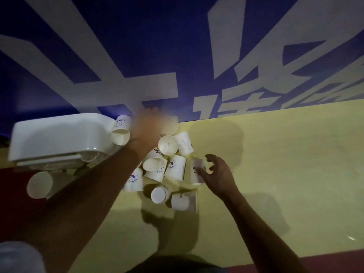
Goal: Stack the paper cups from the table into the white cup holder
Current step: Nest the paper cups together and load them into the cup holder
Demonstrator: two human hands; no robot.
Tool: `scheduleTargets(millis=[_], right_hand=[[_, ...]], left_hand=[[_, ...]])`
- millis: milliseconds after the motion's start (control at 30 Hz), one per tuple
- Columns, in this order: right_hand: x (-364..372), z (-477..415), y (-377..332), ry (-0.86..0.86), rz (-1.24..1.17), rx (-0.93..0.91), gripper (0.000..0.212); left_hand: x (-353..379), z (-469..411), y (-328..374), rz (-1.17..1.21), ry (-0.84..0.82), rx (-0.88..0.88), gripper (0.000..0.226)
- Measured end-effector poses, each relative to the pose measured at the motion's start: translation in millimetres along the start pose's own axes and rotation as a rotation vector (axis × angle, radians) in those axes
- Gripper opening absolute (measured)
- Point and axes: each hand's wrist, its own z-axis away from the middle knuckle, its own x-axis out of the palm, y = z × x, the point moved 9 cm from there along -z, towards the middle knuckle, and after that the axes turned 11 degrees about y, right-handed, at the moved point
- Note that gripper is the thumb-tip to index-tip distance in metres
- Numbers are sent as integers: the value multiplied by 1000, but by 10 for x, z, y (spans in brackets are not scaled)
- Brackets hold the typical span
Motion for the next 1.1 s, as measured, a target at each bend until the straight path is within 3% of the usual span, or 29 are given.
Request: scheduleTargets(millis=[67, 133, 233, 300, 433, 600, 800, 933, 1100], right_hand=[[104, -72, 136, -96, 80, 148, 80], [204, -72, 267, -185, 128, 295, 82], [418, -28, 419, -296, 119, 386, 59], [507, -11, 480, -304, 91, 418, 49], [289, -35, 401, -139, -33, 446, 56], [-272, -71, 93, 83, -169, 157, 61], [-504, 109, -237, 192, -201, 25, 95], [-334, 300, -587, 204, -241, -76, 75], [140, 595, -1016, 134, -256, -168, 66]], left_hand=[[-158, 106, -90, 140, 32, -122, 59], [-305, 286, -165, 414, 93, -301, 64], [-371, 618, -91, 972, 159, -583, 80], [-326, 756, 63, 1109, 168, -650, 83], [-195, 907, 306, 1251, 110, -685, 87], [-131, 1128, 379, 1421, 107, -703, 79], [-238, 1535, 242, 1544, 197, -711, 66], [-258, 1873, -44, 1561, 288, -768, 64], [37, 2403, -490, 1544, 266, -854, 67]])
